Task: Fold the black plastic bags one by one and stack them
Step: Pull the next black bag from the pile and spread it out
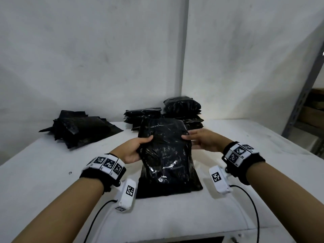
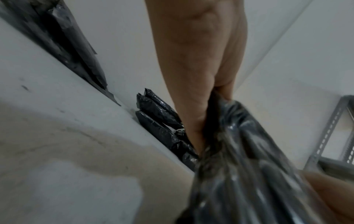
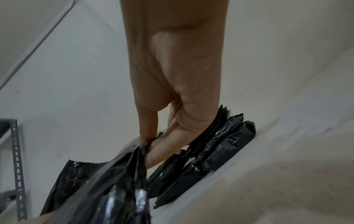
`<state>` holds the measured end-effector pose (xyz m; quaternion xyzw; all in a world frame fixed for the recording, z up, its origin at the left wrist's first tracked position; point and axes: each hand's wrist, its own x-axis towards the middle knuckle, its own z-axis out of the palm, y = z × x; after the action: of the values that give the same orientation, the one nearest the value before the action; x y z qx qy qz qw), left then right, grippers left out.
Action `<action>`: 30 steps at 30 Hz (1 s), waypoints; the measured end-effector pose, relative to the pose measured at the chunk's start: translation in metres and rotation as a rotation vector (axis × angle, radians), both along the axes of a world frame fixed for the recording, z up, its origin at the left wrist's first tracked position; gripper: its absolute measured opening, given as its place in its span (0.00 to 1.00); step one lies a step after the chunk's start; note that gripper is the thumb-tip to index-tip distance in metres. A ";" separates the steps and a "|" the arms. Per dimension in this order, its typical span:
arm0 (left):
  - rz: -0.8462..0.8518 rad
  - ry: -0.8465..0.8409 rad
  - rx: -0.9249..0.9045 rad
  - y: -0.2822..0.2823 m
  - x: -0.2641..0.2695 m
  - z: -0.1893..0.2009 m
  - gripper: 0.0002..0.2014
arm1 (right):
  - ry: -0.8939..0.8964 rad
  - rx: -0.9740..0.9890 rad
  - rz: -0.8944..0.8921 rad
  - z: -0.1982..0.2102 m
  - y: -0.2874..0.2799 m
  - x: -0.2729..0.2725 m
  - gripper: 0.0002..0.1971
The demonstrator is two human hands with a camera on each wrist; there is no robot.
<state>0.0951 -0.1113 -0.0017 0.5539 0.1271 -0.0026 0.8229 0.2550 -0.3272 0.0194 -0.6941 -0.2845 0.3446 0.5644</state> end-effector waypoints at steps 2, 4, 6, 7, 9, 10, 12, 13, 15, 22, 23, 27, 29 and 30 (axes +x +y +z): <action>0.048 0.000 0.052 0.002 0.004 -0.007 0.12 | 0.022 -0.033 -0.012 -0.008 -0.002 0.005 0.10; 0.117 -0.018 0.080 0.005 0.009 -0.012 0.12 | 0.021 -0.037 -0.028 -0.011 -0.004 0.006 0.13; 0.196 -0.036 0.100 0.006 0.011 -0.013 0.09 | 0.025 -0.036 -0.030 -0.012 -0.006 0.006 0.14; 0.229 -0.045 0.114 0.006 0.012 -0.012 0.08 | 0.023 -0.038 -0.031 -0.012 -0.007 0.006 0.15; 0.275 -0.070 0.136 0.007 0.014 -0.010 0.07 | -0.015 -0.036 -0.067 -0.012 -0.006 0.007 0.19; 0.291 -0.084 0.150 0.007 0.016 -0.009 0.07 | -0.041 -0.013 -0.104 -0.013 -0.005 0.009 0.20; 0.311 -0.097 0.182 0.009 0.020 -0.009 0.07 | -0.066 0.067 -0.182 -0.015 -0.002 0.014 0.18; 0.316 -0.097 0.199 0.009 0.022 -0.009 0.06 | -0.063 0.103 -0.207 -0.016 0.000 0.017 0.14; 0.332 -0.093 0.214 0.011 0.025 -0.011 0.08 | -0.059 0.139 -0.223 -0.017 0.001 0.019 0.10; 0.432 -0.111 0.226 0.022 0.031 -0.017 0.03 | -0.152 0.068 -0.268 -0.019 0.004 0.021 0.13; 0.448 -0.112 0.243 0.023 0.031 -0.017 0.02 | -0.169 0.055 -0.294 -0.019 0.004 0.023 0.14; 0.549 -0.105 0.302 0.025 0.032 -0.017 0.03 | -0.172 0.043 -0.396 -0.025 0.005 0.029 0.17; 0.596 -0.094 0.355 0.025 0.032 -0.017 0.04 | -0.122 0.069 -0.399 -0.028 0.007 0.029 0.17; 0.612 -0.072 0.402 0.026 0.031 -0.017 0.03 | -0.097 0.084 -0.389 -0.028 0.007 0.028 0.16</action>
<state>0.1261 -0.0853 -0.0188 0.6405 0.2556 0.2881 0.6644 0.2825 -0.3199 -0.0082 -0.7275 -0.1862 0.1832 0.6345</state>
